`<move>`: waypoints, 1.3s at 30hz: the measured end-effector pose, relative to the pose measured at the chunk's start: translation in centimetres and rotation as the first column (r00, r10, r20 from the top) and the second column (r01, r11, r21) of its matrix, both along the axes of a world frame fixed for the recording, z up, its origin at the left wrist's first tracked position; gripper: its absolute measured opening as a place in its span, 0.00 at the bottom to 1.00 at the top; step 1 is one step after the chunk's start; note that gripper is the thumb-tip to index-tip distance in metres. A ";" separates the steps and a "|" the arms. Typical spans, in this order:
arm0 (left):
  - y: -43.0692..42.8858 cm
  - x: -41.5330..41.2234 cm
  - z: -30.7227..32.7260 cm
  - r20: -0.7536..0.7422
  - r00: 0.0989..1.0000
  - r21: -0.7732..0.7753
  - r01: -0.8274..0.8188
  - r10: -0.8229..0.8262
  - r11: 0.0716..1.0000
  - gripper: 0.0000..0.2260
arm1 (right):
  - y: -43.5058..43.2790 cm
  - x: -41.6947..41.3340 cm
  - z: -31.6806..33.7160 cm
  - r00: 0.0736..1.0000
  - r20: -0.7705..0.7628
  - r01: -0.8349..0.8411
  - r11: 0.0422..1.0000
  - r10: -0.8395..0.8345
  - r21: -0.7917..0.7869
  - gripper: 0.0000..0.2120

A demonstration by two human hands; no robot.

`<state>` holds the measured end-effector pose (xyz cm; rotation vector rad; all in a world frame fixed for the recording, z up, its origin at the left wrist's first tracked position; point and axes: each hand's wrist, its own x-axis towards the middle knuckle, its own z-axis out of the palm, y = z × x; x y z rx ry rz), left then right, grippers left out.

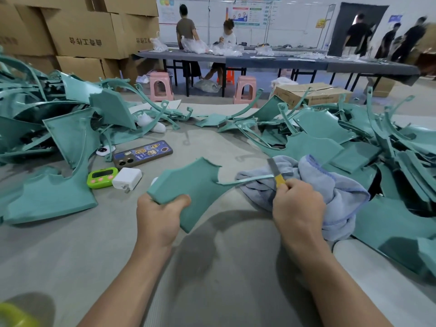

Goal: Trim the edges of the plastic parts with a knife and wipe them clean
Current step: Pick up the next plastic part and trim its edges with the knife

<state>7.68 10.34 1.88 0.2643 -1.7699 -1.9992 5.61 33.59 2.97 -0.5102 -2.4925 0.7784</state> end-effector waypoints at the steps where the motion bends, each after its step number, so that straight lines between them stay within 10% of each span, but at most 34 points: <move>1: 0.1 0.0 0.0 0.016 1.000 -0.010 -0.005 0.005 1.000 0.18 | 0.1 0.2 0.0 0.997 -0.069 -0.017 1.000 0.018 0.003 0.13; 6: -0.2 -0.3 0.1 0.052 0.998 0.147 -0.037 0.029 0.988 0.17 | -2.8 1.5 -1.1 0.897 -0.086 -0.422 0.899 0.433 0.120 0.15; 11: -1.1 -0.6 -0.1 0.103 0.994 0.215 -0.067 0.045 0.974 0.13 | 1.2 -0.4 -0.1 0.996 -0.091 -0.006 0.998 0.011 0.056 0.13; 17: -0.9 -1.0 -0.2 0.106 0.994 0.241 -0.028 0.003 0.970 0.14 | -1.3 1.6 -0.7 0.881 -0.114 -0.443 0.885 0.459 0.143 0.13; 21: -1.1 -0.8 -0.1 0.136 0.990 0.321 0.001 -0.048 0.947 0.13 | -0.7 0.2 -0.5 0.982 -0.018 -0.186 0.973 0.190 0.133 0.13; 24: -0.9 -0.7 0.1 0.109 0.994 0.231 -0.005 -0.020 0.973 0.14 | 0.7 0.2 -0.5 0.982 -0.178 -0.078 0.994 0.064 -0.074 0.16; 31: 0.0 0.4 -0.1 -0.205 0.969 -0.359 0.059 -0.140 0.931 0.16 | -3.0 2.2 0.7 0.785 -0.434 -0.588 0.752 0.443 -0.297 0.13; 35: 0.1 0.7 0.1 -0.229 0.962 -0.397 0.049 -0.151 0.916 0.18 | -4.8 2.9 0.0 0.737 -0.343 -0.674 0.664 0.582 -0.324 0.14; 39: 0.2 0.5 -0.1 -0.157 0.986 -0.375 -0.011 -0.052 0.927 0.24 | -3.8 2.0 -0.3 0.856 -0.358 -0.508 0.732 0.372 -0.455 0.11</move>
